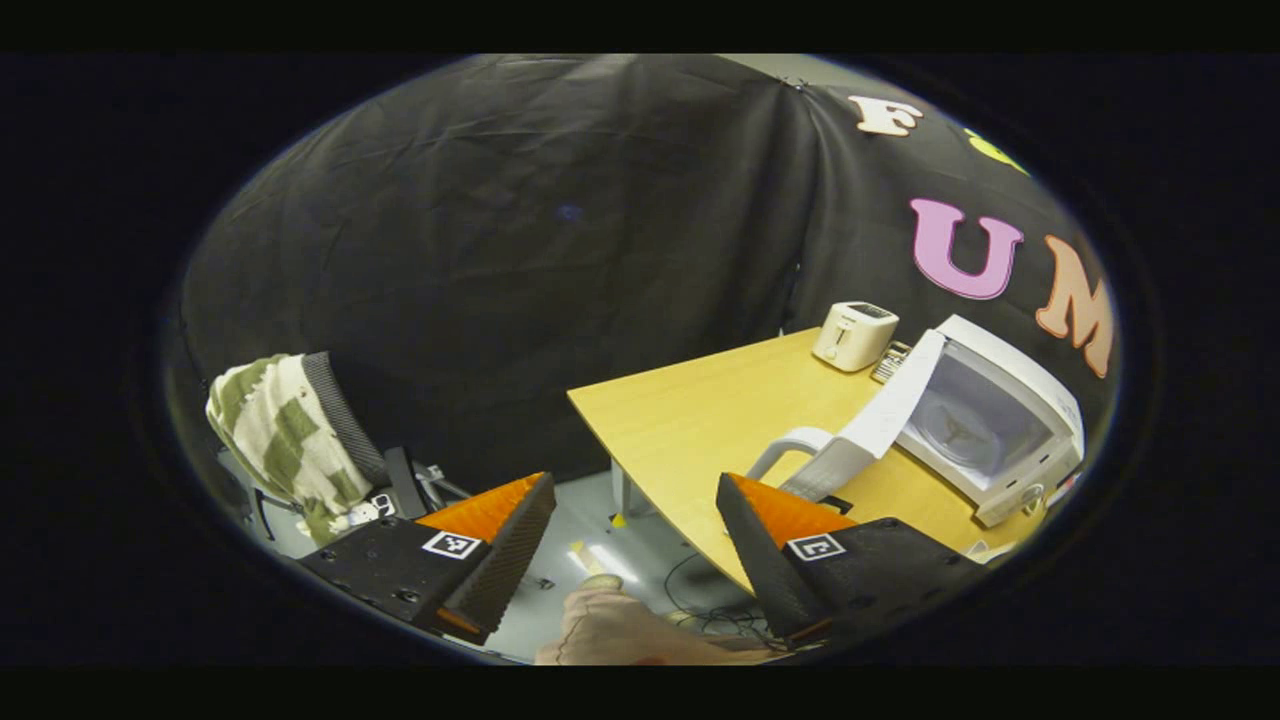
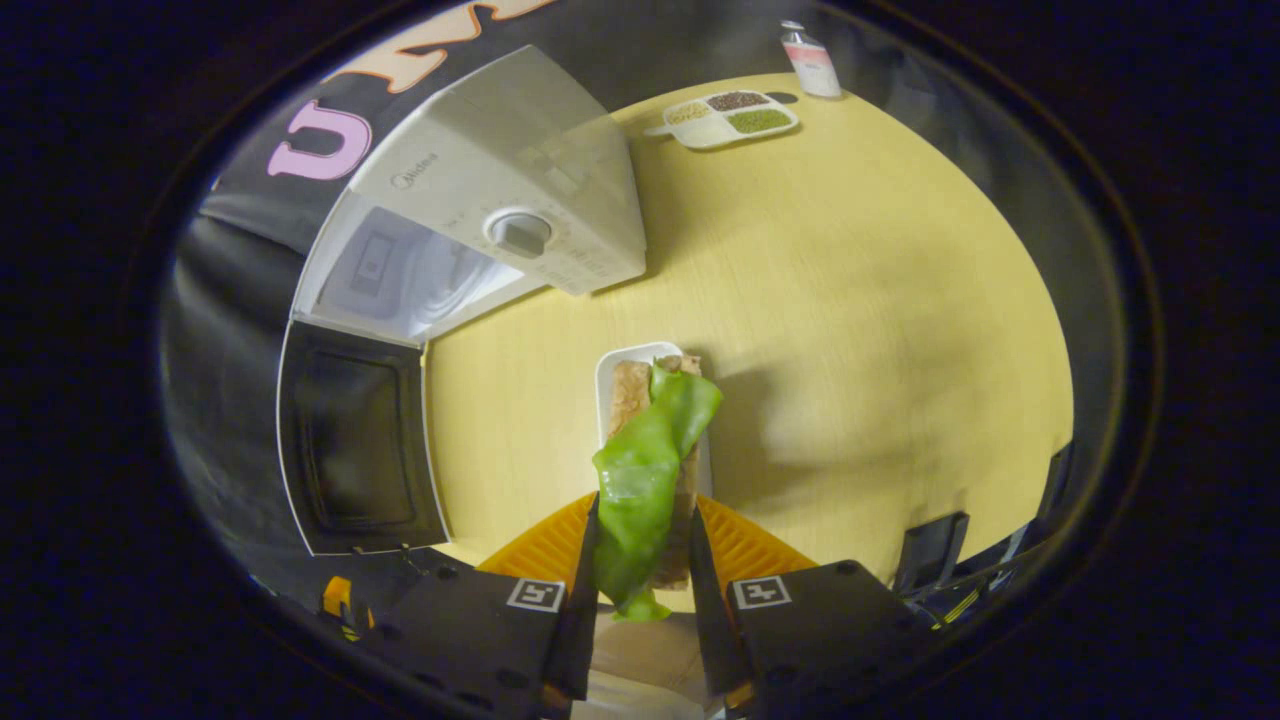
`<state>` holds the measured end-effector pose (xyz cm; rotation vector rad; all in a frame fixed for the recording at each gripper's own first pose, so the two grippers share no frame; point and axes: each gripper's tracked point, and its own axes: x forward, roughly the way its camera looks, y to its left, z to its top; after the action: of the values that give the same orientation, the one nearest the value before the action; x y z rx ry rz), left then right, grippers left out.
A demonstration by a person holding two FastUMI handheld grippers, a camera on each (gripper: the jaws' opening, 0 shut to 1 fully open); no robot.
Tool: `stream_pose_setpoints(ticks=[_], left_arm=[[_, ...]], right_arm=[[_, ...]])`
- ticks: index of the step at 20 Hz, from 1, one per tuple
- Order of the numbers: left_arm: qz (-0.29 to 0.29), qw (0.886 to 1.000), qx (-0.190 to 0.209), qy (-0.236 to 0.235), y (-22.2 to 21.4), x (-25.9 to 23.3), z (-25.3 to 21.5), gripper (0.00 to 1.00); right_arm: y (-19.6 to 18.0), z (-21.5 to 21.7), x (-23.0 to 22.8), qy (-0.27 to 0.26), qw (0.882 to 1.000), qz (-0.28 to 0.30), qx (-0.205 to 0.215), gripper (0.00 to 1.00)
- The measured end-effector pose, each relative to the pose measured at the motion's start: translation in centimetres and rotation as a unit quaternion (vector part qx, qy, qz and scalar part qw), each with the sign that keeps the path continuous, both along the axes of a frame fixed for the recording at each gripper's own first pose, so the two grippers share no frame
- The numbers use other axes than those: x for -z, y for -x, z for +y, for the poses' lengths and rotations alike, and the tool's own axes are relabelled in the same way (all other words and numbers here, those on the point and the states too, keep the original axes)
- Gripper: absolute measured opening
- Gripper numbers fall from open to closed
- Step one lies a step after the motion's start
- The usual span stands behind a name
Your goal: Open the microwave oven with the left hand, put the food in, and close the microwave oven.
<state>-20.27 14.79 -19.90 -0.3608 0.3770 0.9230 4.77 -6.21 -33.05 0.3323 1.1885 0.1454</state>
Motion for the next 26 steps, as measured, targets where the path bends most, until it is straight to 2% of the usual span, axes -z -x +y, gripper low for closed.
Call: stream_pose_setpoints(ticks=[1, 2, 5, 6, 7, 10, 11, 12, 14, 16, 17, 18, 21, 23, 24, 26], left_arm=[[0.004, 1.0, 0.01, 0.001, -0.1, 0.3, 0.0, 0.91], [0.007, 1.0, 0.018, 0.002, -0.1, 0.5, 0.2, 0.95], [0.005, 0.999, 0.04, 0.001, -1.8, 0.7, 1.9, 0.95], [0.006, 0.999, 0.049, 0.004, -2.2, 0.8, 2.5, 0.91], [0.0, 0.998, 0.059, 0.011, -2.7, 1.0, 3.2, 0.95], [-0.006, 0.997, 0.076, 0.021, -3.6, 1.0, 5.8, 0.95], [-0.01, 0.997, 0.079, 0.023, -4.0, 0.9, 6.8, 0.91], [-0.014, 0.996, 0.08, 0.024, -4.4, 0.8, 7.7, 0.95], [-0.016, 0.996, 0.086, 0.026, -5.2, 0.8, 9.5, 0.95], [-0.011, 0.995, 0.102, 0.018, -5.8, 0.5, 11.0, 0.96], [-0.012, 0.994, 0.112, 0.011, -6.4, 0.1, 11.5, 0.92], [-0.015, 0.992, 0.124, 0.0, -7.1, -0.4, 12.0, 0.95], [-0.02, 0.986, 0.162, -0.029, -8.7, -1.7, 12.8, 0.95], [-0.025, 0.983, 0.179, -0.043, -9.7, -2.3, 13.6, 0.95], [-0.026, 0.981, 0.186, -0.045, -10.2, -2.4, 13.8, 0.91], [-0.024, 0.978, 0.201, -0.049, -11.1, -2.4, 14.2, 0.94]], right_arm=[[0.1, 0.3, -0.6, -0.007, 1.0, -0.006, 0.003, 0.46], [0.3, 0.7, -1.2, -0.014, 1.0, -0.013, 0.009, 0.46], [0.5, 2.4, -3.2, -0.031, 0.998, -0.039, 0.023, 0.46], [0.7, 3.3, -3.9, -0.042, 0.998, -0.049, 0.027, 0.46], [0.9, 4.5, -4.4, -0.055, 0.997, -0.054, 0.027, 0.46], [1.5, 8.5, -5.2, -0.088, 0.994, -0.066, 0.028, 0.46], [1.6, 9.9, -5.3, -0.095, 0.992, -0.072, 0.029, 0.46], [1.8, 11.5, -5.6, -0.104, 0.991, -0.078, 0.029, 0.46], [1.8, 14.9, -5.7, -0.133, 0.987, -0.087, 0.029, 0.46], [1.6, 18.5, -5.9, -0.164, 0.981, -0.097, 0.028, 0.46], [1.3, 20.3, -5.9, -0.179, 0.978, -0.105, 0.032, 0.46], [0.9, 21.9, -6.0, -0.194, 0.974, -0.112, 0.038, 0.46], [-1.0, 26.1, -5.5, -0.226, 0.963, -0.133, 0.068, 0.46], [-2.6, 28.2, -5.4, -0.231, 0.955, -0.164, 0.084, 0.46], [-3.3, 29.0, -5.3, -0.234, 0.951, -0.177, 0.095, 0.46], [-5.4, 30.4, -5.6, -0.253, 0.938, -0.206, 0.119, 0.46]])
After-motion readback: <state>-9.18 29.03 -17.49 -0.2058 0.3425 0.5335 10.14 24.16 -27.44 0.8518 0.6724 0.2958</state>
